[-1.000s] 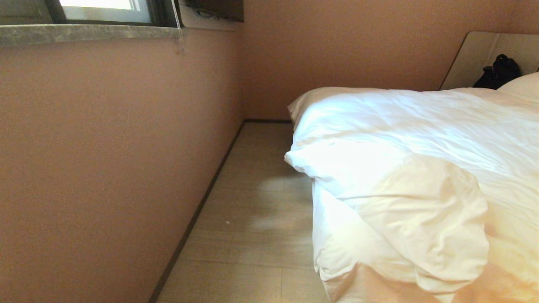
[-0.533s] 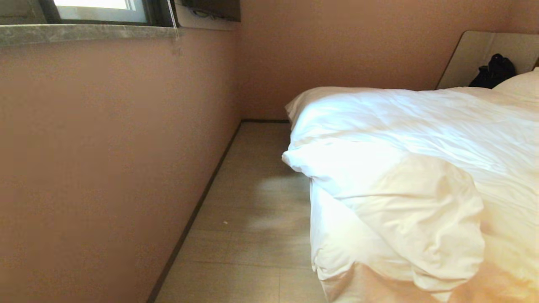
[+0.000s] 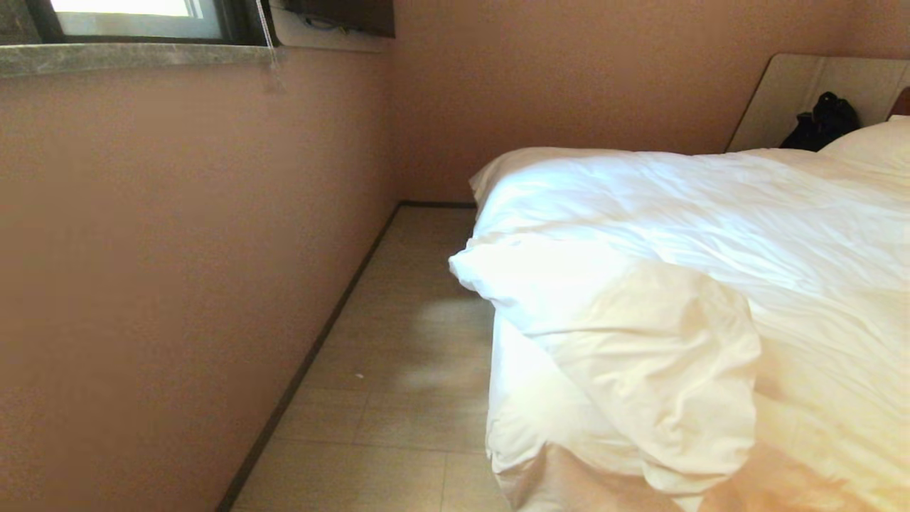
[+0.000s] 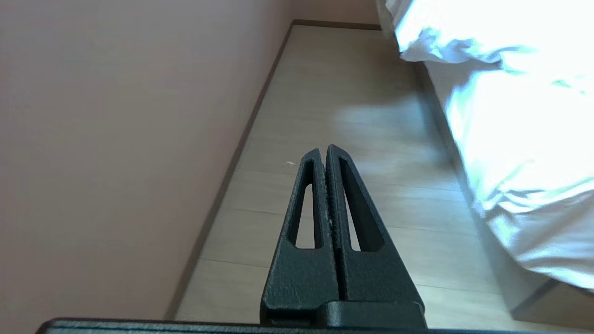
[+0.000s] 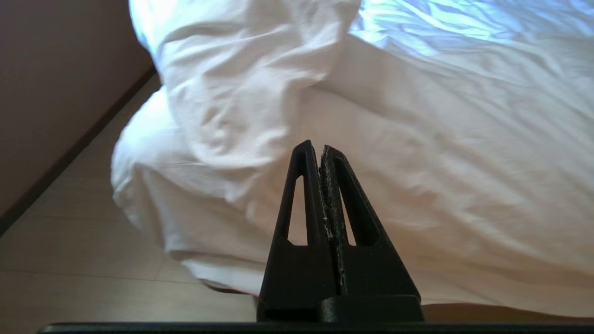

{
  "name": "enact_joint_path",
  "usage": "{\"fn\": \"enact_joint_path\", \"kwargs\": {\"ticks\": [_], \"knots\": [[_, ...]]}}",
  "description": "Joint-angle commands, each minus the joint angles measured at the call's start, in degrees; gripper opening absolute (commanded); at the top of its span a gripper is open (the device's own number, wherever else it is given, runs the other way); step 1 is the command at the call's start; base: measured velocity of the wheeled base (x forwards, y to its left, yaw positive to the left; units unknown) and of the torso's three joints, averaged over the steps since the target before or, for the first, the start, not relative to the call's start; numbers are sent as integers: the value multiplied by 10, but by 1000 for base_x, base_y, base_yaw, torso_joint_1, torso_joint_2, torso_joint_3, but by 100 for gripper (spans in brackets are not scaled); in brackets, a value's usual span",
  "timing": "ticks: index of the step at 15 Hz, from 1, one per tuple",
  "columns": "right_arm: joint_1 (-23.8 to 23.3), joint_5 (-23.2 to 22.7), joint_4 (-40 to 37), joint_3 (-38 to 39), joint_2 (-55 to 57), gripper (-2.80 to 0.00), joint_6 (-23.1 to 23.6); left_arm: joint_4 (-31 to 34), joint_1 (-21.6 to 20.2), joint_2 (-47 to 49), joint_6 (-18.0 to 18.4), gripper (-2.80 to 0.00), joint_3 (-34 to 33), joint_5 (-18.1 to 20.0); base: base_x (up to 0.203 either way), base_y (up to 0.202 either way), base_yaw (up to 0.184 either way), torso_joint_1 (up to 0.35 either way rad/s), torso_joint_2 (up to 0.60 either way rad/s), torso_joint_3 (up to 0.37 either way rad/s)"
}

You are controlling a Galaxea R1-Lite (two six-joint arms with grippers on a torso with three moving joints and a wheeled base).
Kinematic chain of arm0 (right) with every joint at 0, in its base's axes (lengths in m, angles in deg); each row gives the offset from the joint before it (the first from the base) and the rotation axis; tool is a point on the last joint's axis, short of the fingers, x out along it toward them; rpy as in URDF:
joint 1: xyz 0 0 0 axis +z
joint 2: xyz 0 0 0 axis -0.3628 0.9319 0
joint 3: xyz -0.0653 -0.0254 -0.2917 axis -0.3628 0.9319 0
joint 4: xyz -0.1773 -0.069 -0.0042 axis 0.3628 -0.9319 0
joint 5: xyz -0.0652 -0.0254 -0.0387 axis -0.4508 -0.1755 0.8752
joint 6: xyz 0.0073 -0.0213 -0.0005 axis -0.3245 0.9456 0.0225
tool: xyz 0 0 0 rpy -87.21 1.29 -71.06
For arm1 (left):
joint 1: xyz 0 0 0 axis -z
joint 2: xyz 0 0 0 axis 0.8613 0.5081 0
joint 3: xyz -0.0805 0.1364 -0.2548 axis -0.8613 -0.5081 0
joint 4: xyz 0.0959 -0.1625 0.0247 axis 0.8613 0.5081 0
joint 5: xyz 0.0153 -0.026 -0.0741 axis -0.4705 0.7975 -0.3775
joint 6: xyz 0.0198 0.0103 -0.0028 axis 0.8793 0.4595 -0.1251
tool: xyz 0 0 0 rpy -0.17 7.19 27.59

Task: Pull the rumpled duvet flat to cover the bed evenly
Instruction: Hold the folded corner of the quilt

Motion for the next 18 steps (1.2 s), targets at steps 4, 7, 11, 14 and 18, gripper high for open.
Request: {"fn": "enact_joint_path", "kwargs": {"ticks": [4, 7, 11, 14, 18], "knots": [[1, 0, 0, 0, 0, -280, 1, 0, 0, 0, 0, -280, 0, 0, 0, -196, 0, 2, 3, 2], [0, 0, 0, 0, 0, -280, 0, 0, 0, 0, 0, -280, 0, 0, 0, -194, 2, 2, 3, 4], [0, 0, 0, 0, 0, -280, 0, 0, 0, 0, 0, -280, 0, 0, 0, -191, 2, 2, 4, 3], [0, 0, 0, 0, 0, -280, 0, 0, 0, 0, 1, -280, 0, 0, 0, -195, 0, 4, 0, 1], [0, 0, 0, 0, 0, -280, -1, 0, 0, 0, 1, -280, 0, 0, 0, -192, 0, 1, 2, 2]]}}
